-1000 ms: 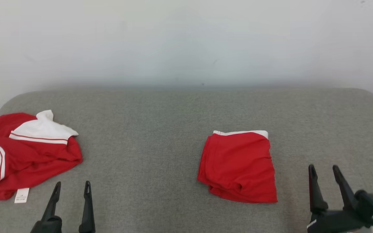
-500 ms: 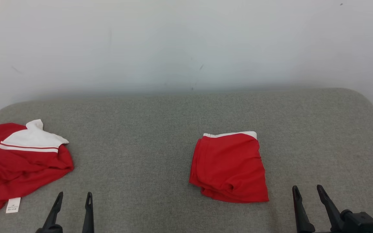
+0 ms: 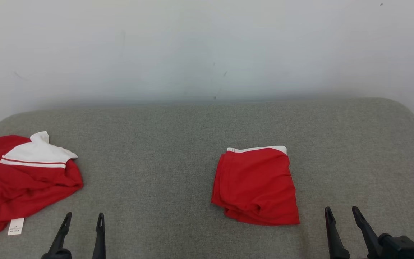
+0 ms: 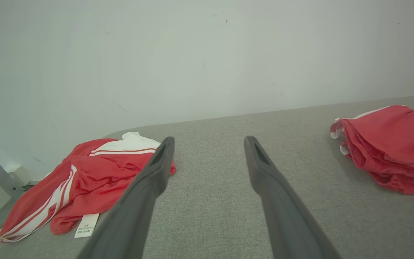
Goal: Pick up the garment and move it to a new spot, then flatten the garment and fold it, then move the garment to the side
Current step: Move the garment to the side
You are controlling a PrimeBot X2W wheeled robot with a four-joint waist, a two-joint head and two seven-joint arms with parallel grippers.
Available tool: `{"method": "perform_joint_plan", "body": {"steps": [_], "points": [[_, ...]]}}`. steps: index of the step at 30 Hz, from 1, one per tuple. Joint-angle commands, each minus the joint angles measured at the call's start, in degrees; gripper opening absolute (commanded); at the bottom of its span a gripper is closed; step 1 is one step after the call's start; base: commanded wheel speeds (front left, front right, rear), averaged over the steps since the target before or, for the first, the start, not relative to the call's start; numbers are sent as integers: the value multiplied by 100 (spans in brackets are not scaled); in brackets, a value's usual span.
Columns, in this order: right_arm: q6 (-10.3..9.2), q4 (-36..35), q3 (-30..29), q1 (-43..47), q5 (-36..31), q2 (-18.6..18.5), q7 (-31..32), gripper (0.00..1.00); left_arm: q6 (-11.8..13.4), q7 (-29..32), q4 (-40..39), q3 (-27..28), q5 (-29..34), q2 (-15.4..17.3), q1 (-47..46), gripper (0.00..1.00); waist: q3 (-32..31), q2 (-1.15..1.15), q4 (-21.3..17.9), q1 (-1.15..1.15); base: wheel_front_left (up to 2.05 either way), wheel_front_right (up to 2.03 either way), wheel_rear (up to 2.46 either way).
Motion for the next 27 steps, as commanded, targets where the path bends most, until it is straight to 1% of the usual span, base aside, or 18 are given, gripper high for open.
{"method": "perform_joint_plan", "body": {"steps": [1,11,13,15,17,21,27], "points": [[-14,-3,-18,26,-8,15,5,100,23,0,-30,-17,-26,-22,93,100,2,0,3,1,0,0,0],[-14,108,-55,-107,32,18,5,100,89,-12,-20,-22,-106,-52,108,100,-15,0,29,1,0,0,0],[-14,178,-84,-142,96,17,42,100,96,-24,-15,-10,-135,-68,107,100,-19,0,43,1,0,0,0],[-14,323,-86,-242,306,18,124,100,134,-38,-10,4,-148,-72,104,100,-14,0,48,1,0,0,0],[-14,588,-77,-415,358,-52,236,100,132,-46,-4,-13,-166,-88,79,100,-3,0,74,1,0,0,0],[-14,1259,23,-941,526,-233,225,100,113,-51,20,-69,-176,-118,-27,100,58,0,195,1,0,0,0],[-14,2708,426,-1956,810,-539,166,100,50,-20,85,-231,-143,-183,-192,100,194,0,516,1,0,0,0]]}}
